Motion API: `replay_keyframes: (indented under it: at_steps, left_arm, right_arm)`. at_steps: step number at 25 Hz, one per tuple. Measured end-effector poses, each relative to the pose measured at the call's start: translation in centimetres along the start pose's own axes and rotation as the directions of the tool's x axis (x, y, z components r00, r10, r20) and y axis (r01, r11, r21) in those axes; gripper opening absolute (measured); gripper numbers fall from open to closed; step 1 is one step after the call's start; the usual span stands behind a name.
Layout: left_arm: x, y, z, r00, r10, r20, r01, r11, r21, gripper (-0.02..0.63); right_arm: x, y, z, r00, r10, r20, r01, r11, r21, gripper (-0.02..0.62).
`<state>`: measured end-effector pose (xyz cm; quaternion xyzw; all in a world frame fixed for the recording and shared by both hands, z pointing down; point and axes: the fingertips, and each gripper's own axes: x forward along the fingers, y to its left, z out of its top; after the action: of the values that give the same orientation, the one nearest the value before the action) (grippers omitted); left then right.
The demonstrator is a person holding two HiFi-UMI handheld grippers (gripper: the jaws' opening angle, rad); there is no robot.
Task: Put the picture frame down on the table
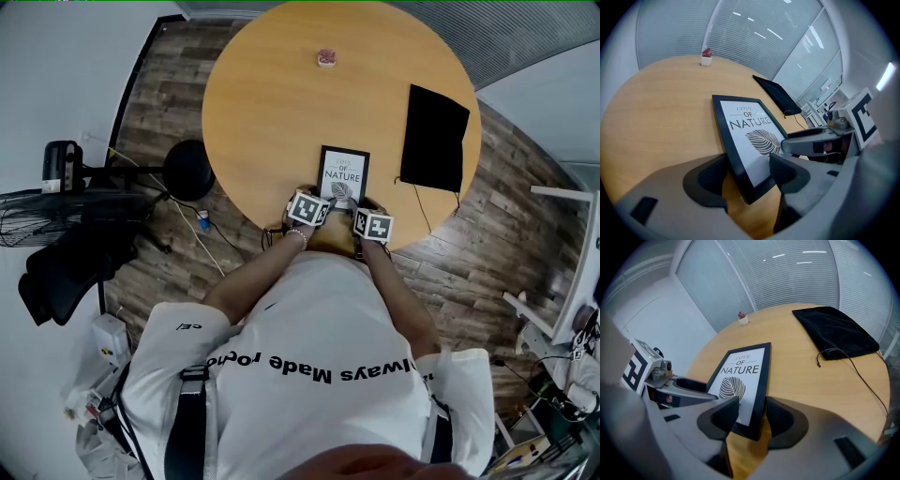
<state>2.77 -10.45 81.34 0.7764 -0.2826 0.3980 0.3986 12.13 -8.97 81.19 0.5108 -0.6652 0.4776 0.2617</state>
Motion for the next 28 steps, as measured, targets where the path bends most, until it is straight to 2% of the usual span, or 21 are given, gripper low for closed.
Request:
replay_keyframes:
  at_steps: [9,28]
  left_arm:
    - [-0.07,-0.07,0.03,1.0,0.015,-0.004,-0.015,0.999,0.035,0.268]
    - [-0.46,-0.05,-0.03,1.0,0.026,-0.001,-0.026,0.999,0.028,0.268]
  right_arm:
    - [-0.03,0.06,-0.16,1.0,-0.019,-0.012,0.019,1.0,-0.021,0.186]
    - [-0.55,0.53,0.32,1.0,-0.013,0.002,0.013,0.999,-0.04,0.198]
